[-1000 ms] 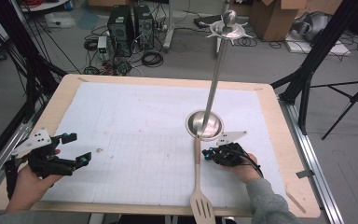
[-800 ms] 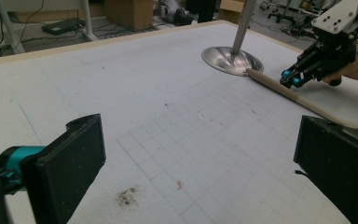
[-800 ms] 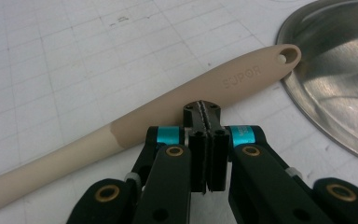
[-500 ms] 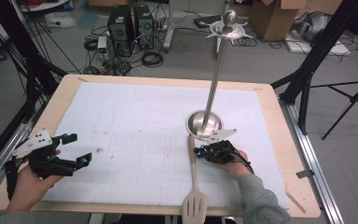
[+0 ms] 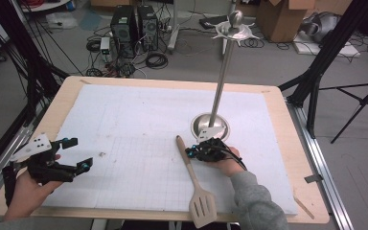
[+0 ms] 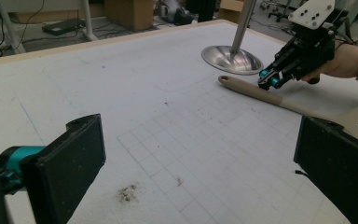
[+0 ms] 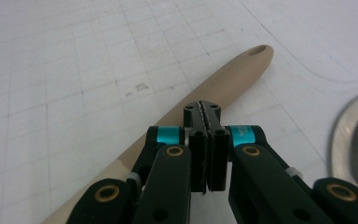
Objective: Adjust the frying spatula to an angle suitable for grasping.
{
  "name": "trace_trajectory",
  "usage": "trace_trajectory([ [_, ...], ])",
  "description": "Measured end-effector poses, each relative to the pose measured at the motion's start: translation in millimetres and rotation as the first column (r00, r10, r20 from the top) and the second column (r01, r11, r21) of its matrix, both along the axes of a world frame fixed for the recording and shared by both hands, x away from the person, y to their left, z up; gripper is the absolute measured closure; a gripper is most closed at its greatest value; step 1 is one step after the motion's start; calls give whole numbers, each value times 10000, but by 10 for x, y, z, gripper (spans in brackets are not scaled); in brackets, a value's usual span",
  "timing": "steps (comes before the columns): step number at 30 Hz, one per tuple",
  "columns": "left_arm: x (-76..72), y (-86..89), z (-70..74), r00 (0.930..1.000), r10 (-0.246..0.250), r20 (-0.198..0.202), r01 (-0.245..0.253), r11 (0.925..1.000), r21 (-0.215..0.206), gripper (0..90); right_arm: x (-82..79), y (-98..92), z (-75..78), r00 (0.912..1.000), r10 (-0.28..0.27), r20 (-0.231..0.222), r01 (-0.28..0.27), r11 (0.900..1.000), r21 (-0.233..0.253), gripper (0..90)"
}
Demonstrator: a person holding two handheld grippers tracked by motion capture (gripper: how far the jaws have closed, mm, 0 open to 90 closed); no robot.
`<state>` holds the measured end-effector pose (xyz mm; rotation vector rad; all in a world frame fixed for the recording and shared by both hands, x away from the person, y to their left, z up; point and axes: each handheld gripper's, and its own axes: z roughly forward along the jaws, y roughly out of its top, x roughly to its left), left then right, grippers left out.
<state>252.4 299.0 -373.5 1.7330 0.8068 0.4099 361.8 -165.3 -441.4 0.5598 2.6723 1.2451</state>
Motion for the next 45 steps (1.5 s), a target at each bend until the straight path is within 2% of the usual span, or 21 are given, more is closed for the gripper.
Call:
trace_trajectory([
  [5,6,-2,2,10000,-14,19,14,10000,16,24,8,177,9,9998,181,14,-181,9998,-123,898],
  [6,7,-2,3,10000,-20,23,20,10000,23,24,13,195,10,9995,265,156,-263,9995,-166,898],
  [8,4,0,7,10000,-11,37,11,10000,-25,24,13,197,20,9989,361,294,-351,9988,-338,899],
  [10,5,13,5,10000,20,35,-19,10000,-91,24,-5,163,49,9992,359,167,-354,9990,-270,899],
  [11,7,22,2,10000,15,17,-15,10000,-63,24,-30,142,81,9992,355,160,-353,9993,-151,899],
  [13,12,28,-6,10000,34,-22,-34,10000,-66,24,-114,120,160,9974,696,200,-700,9974,152,898],
  [15,12,27,-2,10000,26,-13,-26,10000,-61,24,-224,131,226,9937,1087,277,-1091,9939,166,898],
  [19,1,22,27,10000,20,97,-19,9999,-108,24,-441,163,246,9857,1650,344,-1635,9856,-432,898],
  [23,22,4,21,10000,-14,63,15,9999,-111,24,-588,163,177,9793,2025,24,-2017,9765,-754,898],
  [26,46,-12,4,10000,-65,-10,65,10000,-49,24,-654,169,110,9727,2311,-204,-2319,9662,-1129,898],
  [29,58,-16,0,10000,-75,-18,75,9999,-71,24,-688,165,59,9712,2363,-294,-2381,9597,-1492,899],
  [31,59,-11,0,10000,-82,-15,82,9999,-87,24,-691,141,58,9705,2372,-428,-2409,9604,-1403,899],
  [35,53,-7,-5,10000,-76,-37,76,10000,-57,24,-727,76,63,9680,2504,-148,-2495,9553,-1588,900],
  [45,36,5,-20,10000,-6,-91,5,10000,-52,24,-694,-152,67,9687,2469,-242,-2481,9618,-1162,900],
])
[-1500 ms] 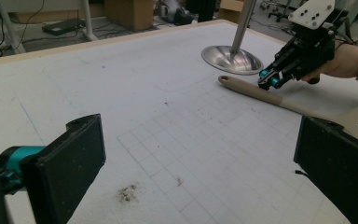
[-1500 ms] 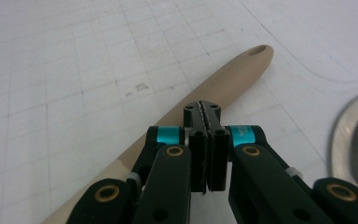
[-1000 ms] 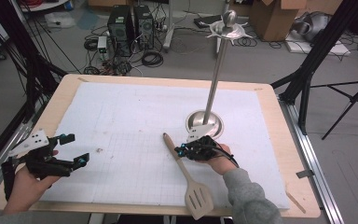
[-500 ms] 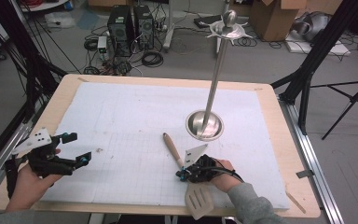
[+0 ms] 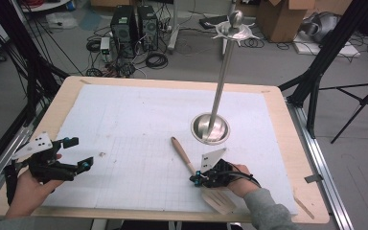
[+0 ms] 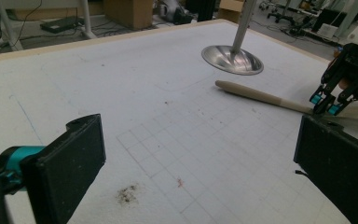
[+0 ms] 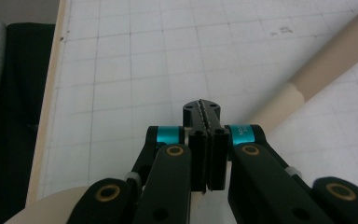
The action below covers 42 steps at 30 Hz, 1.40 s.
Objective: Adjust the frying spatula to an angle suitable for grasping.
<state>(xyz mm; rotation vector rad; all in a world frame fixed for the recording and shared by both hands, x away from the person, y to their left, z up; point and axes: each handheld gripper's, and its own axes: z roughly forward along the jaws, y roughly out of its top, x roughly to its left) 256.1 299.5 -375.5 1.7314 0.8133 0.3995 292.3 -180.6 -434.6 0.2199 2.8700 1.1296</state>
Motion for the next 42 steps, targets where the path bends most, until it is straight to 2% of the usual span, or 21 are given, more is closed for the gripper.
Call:
trace_trajectory([
  [12,-10,7,6,10000,46,34,-46,10000,-53,24,30,-399,0,9995,-209,-231,210,9998,69,900],
  [15,-5,2,3,10000,33,19,-33,10000,5,24,41,-409,8,9989,-275,-382,279,9996,88,900],
  [16,-2,0,2,10000,41,3,-41,10000,16,24,50,-397,16,9994,-243,-238,245,9997,78,900],
  [19,8,-9,-3,10000,36,-21,-36,10000,39,24,118,-387,79,9975,-666,-237,683,9944,801,900],
  [21,12,-19,1,10000,4,7,-4,10000,38,24,203,-381,121,9917,-1279,-137,1287,9851,1145,900],
  [25,18,-20,-5,10000,0,-17,0,10000,38,24,400,-357,134,9737,-2277,23,2256,9658,1279,899],
  [28,18,-4,-23,10000,21,-68,-21,10000,84,24,520,-350,77,9609,-2767,-97,2761,9549,1092,899],
  [30,11,5,-25,9999,63,-83,-63,10000,54,24,581,-340,11,9563,-2920,-138,2921,9531,790,899],
  [33,1,21,-24,9999,94,-67,-93,9999,60,24,613,-295,-71,9602,-2787,-179,2792,9594,395,898],
  [34,0,22,-26,9999,99,-78,-99,9999,64,24,625,-288,-71,9612,-2752,-201,2759,9598,515,898],
  [36,-3,18,-31,9999,99,-101,-98,9999,98,24,644,-255,-73,9630,-2681,-283,2691,9621,440,898],
  [42,-16,9,-33,9998,141,-116,-139,9998,111,24,704,-100,-47,9760,-2178,56,2177,9759,136,898],
])
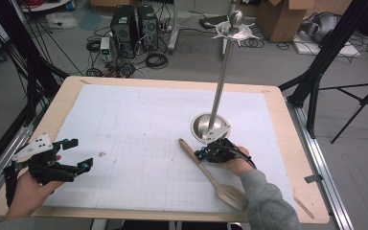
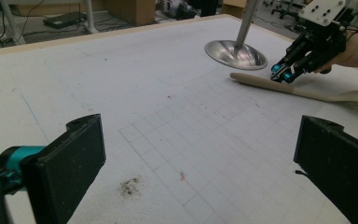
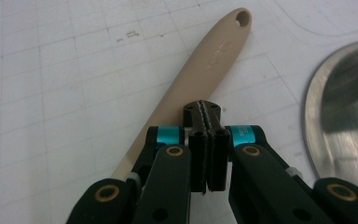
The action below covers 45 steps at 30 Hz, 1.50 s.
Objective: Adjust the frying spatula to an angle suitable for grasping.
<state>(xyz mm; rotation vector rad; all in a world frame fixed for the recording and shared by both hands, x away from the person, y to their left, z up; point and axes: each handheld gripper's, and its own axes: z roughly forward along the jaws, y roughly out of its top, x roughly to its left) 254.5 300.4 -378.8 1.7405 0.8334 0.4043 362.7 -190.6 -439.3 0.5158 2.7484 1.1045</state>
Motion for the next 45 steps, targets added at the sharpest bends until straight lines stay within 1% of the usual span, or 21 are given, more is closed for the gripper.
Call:
trace_trajectory([
  [5,-10,26,-9,10000,27,-41,-27,10000,43,24,46,115,25,9997,199,110,-197,9996,-220,898],
  [8,-26,35,-5,10000,77,-22,-77,10000,26,24,60,181,46,9991,352,254,-338,9979,-551,897],
  [14,-57,63,1,9999,153,4,-153,9999,-12,24,68,262,39,9991,363,218,-353,9984,-431,898],
  [18,-64,66,-4,9998,193,-21,-193,9998,8,24,64,346,49,9975,641,298,-627,9970,-458,898],
  [23,-76,77,2,9998,223,-6,-223,9998,9,24,64,441,46,9968,740,312,-723,9960,-516,898],
  [30,-80,82,-2,9997,232,-6,-232,9997,9,24,48,520,44,9961,877,95,-872,9953,-410,898],
  [33,-78,82,-5,9997,239,-19,-239,9997,3,24,35,556,44,9942,1075,58,-1072,9936,-356,898],
  [34,-77,84,-6,9997,230,-16,-230,9997,43,24,36,564,45,9929,1184,107,-1179,9923,-381,897],
  [35,-78,83,-6,9997,232,-25,-232,9997,50,24,28,570,47,9933,1155,59,-1152,9927,-354,897],
  [37,-78,85,-6,9997,231,-18,-231,9997,52,24,28,572,49,9918,1272,144,-1266,9912,-381,897],
  [38,-79,86,-6,9997,247,-32,-247,9997,25,24,25,567,51,9920,1256,92,-1253,9916,-317,897],
  [40,-78,89,-7,9997,250,-25,-250,9997,5,24,25,548,77,9911,1319,186,-1317,9912,-151,897],
  [43,-79,92,-10,9996,276,-46,-276,9996,6,24,16,478,155,9927,1164,304,-1168,9931,85,897],
  [45,-77,90,-9,9997,248,-26,-248,9997,10,24,-9,417,216,9935,1077,356,-1081,9941,83,897],
])
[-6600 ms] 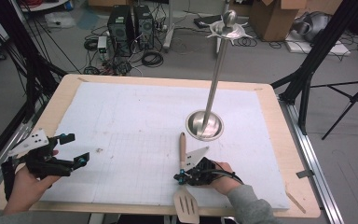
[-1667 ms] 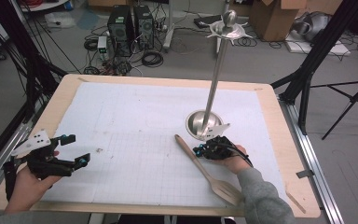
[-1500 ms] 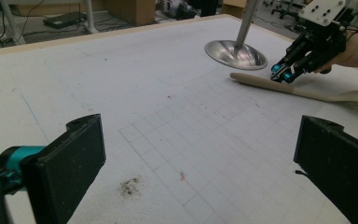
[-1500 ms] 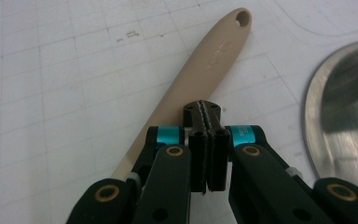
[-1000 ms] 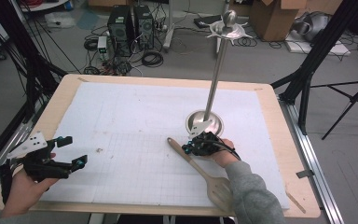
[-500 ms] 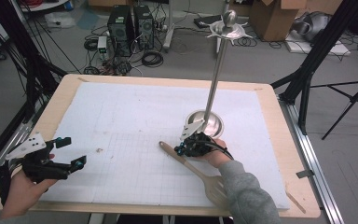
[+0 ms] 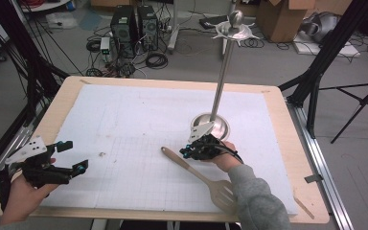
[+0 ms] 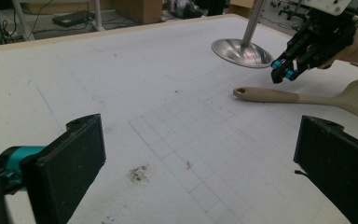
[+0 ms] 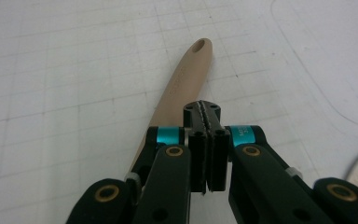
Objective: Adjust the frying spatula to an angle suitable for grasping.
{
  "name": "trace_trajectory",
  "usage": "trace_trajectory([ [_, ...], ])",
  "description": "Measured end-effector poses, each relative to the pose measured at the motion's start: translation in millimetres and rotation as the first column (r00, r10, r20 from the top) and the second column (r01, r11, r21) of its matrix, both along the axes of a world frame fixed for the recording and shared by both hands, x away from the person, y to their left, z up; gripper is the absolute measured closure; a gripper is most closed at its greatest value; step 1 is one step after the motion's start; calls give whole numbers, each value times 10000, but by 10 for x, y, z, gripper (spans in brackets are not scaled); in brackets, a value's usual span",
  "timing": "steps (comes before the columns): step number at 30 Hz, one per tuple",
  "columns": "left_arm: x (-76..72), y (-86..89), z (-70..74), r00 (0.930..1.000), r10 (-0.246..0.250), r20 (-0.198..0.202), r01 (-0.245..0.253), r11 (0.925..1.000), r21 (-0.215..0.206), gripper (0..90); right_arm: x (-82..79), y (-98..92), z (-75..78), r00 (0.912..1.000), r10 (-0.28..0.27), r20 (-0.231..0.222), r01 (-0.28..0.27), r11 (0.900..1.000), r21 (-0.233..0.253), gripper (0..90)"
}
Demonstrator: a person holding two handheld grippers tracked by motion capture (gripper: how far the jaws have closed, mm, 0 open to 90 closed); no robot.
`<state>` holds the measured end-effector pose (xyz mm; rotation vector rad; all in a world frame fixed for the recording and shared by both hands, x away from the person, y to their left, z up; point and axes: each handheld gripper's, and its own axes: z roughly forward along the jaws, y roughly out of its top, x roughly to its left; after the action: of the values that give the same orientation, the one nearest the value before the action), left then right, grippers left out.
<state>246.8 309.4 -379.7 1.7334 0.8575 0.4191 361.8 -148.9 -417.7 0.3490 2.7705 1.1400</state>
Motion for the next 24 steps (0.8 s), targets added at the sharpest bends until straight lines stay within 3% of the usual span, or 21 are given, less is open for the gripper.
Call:
trace_trajectory([
  [7,14,-29,8,10000,-65,23,65,10000,22,24,-250,-144,226,9996,-175,212,169,9995,261,897],
  [11,37,-58,9,9999,-140,25,140,9999,37,24,-351,-205,218,9994,-114,340,115,9999,-5,897],
  [14,63,-80,3,9998,-198,1,198,9998,45,24,-338,-227,181,9986,-491,192,497,9984,-288,894],
  [16,79,-83,2,9998,-215,-7,215,9998,31,24,-330,-200,180,9971,-735,176,741,9966,-349,894],
  [21,111,-79,-8,9997,-240,-38,240,9997,-22,24,-339,-54,224,9914,-1311,66,1311,9914,22,895],
  [24,121,-80,-11,9995,-298,-46,298,9996,-11,24,-335,33,211,9887,-1482,230,1486,9888,-151,895],
])
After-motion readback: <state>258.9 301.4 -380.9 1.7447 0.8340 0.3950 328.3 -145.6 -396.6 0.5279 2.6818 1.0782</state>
